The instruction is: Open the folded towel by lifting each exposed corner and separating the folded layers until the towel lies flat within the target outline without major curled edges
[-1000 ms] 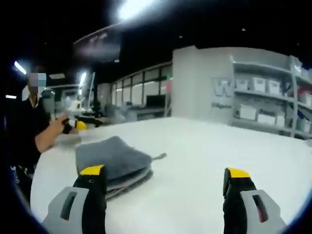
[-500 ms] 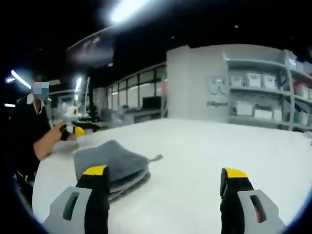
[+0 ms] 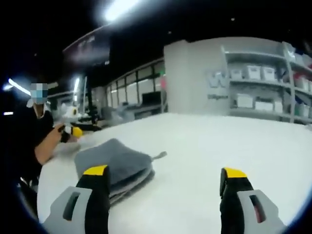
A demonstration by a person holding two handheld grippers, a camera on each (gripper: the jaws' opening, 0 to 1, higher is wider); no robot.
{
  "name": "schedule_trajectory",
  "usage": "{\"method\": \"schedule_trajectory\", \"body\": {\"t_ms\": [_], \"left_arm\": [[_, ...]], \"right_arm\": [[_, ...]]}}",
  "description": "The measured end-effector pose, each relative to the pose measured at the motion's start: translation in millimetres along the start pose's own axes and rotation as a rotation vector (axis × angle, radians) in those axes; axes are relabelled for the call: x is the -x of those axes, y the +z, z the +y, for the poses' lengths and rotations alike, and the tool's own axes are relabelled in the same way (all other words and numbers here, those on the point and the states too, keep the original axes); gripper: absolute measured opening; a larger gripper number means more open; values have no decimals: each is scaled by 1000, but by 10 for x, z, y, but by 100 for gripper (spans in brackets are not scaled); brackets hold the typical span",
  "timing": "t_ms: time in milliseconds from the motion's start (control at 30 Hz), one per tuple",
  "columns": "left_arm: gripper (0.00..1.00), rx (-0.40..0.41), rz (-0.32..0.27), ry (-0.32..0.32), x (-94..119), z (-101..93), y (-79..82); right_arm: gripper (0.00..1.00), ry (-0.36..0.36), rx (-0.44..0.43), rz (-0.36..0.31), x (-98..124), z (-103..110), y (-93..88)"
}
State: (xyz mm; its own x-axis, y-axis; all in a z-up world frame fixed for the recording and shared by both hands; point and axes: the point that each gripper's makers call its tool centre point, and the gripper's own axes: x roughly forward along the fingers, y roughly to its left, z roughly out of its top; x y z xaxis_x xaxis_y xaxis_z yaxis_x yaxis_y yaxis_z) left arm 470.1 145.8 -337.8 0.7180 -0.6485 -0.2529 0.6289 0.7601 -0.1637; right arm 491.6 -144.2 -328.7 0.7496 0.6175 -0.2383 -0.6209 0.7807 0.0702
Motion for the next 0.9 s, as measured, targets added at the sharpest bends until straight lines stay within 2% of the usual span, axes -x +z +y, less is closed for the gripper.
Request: {"method": "schedule_trajectory", "body": {"t_ms": [33,133,233,300,467,633,800,900], "left_arm": [[98,-25,15,-10,-5,65,59],[98,-33,12,0,-1,139,214],[96,-25,15,10,21,220,272],[95,-11,2,13,23,251,289],[94,1,15,-8,-35,244,208],[92,40,26,-111,-151,120,139],[87,56,61,-153,-240,108,32],[84,61,81,-197,-277,17,-43]], "right_arm": [[93,-1,9,1,-11,4,53],[93,-5,43,4,-57,38,187],[94,-5,59,1,-103,30,297],[94,-6,59,4,-164,64,268],[93,-4,46,1,-201,38,214],[89,3,31,16,-249,29,117],[84,50,-27,22,-301,138,30],[82,48,-45,44,-327,151,-33]]}}
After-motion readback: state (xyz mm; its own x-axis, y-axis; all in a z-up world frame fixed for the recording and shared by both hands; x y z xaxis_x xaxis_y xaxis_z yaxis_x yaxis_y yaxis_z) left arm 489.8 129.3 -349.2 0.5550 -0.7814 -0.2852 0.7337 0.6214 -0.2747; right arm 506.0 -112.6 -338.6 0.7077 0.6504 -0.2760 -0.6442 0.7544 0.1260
